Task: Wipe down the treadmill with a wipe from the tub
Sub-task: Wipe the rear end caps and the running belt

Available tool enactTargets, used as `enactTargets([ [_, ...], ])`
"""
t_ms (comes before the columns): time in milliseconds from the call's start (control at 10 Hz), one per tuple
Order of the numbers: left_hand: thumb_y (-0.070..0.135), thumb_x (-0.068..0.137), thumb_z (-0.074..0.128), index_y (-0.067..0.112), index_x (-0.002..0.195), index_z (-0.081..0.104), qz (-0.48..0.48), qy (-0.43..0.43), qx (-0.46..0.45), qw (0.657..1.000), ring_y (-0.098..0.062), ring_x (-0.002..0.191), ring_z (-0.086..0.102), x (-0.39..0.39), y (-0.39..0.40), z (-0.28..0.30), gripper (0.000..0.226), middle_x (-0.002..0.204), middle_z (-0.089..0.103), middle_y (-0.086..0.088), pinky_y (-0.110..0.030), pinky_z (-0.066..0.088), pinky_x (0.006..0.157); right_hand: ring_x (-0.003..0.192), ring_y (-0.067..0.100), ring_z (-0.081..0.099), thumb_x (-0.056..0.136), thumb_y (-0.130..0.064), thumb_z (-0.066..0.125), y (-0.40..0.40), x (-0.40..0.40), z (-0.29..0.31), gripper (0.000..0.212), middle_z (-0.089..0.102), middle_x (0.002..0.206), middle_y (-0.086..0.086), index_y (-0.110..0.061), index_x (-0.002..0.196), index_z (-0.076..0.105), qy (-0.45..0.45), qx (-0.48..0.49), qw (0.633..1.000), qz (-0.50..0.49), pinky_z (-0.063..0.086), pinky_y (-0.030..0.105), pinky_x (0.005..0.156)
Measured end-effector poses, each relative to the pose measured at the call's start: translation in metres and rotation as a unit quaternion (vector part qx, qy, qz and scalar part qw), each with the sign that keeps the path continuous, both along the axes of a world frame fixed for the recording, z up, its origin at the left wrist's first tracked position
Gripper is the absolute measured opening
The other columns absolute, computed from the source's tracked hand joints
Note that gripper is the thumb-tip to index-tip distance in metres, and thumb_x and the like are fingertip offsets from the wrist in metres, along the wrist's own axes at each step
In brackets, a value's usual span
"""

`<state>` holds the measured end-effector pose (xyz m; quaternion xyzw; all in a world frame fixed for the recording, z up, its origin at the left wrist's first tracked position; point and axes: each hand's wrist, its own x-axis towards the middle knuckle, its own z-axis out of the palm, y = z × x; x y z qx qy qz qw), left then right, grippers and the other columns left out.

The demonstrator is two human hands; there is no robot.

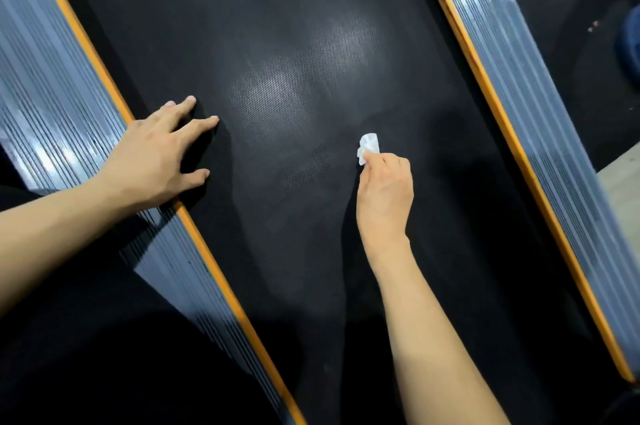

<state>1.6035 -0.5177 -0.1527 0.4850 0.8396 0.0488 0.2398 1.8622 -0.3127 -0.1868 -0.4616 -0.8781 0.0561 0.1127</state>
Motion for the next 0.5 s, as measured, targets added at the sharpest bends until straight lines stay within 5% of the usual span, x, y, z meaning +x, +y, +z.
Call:
enactTargets([
  [200, 0.037, 0.081, 0.083, 0.025, 0.157, 0.037, -0.001, -0.004, 0.000, 1.000, -0.040, 0.151, 0.026, 0.000, 0.000, 0.001, 0.089, 0.166, 0.023, -0.015, -0.057, 0.033, 0.114, 0.073, 0.021, 0.052, 0.082, 0.008, 0.068, -0.035, 0.024, 0.020, 0.023, 0.063, 0.076, 0.001, -0.011, 0.094, 0.072, -0.006, -0.072, 0.997, 0.005, 0.050, 0.035, 0.060],
  [400, 0.037, 0.082, 0.082, 0.025, 0.157, 0.036, 0.000, -0.005, -0.002, 1.000, -0.040, 0.152, 0.025, 0.001, -0.001, 0.003, 0.089, 0.166, 0.023, -0.015, -0.056, 0.032, 0.115, 0.093, 0.005, 0.060, 0.096, -0.007, 0.058, -0.010, 0.038, 0.045, 0.025, 0.057, 0.106, -0.007, -0.020, 0.112, 0.072, 0.216, -0.162, 0.952, -0.144, 0.046, 0.010, 0.078],
  [500, 0.037, 0.082, 0.082, 0.025, 0.158, 0.036, 0.001, -0.005, -0.004, 1.000, -0.039, 0.152, 0.024, 0.001, 0.000, 0.003, 0.089, 0.167, 0.022, -0.014, -0.055, 0.031, 0.116, 0.096, 0.007, 0.062, 0.095, -0.004, 0.056, 0.008, 0.030, 0.049, 0.023, 0.059, 0.108, -0.002, -0.017, 0.101, 0.074, 0.261, -0.136, 0.944, -0.151, 0.049, 0.013, 0.080],
])
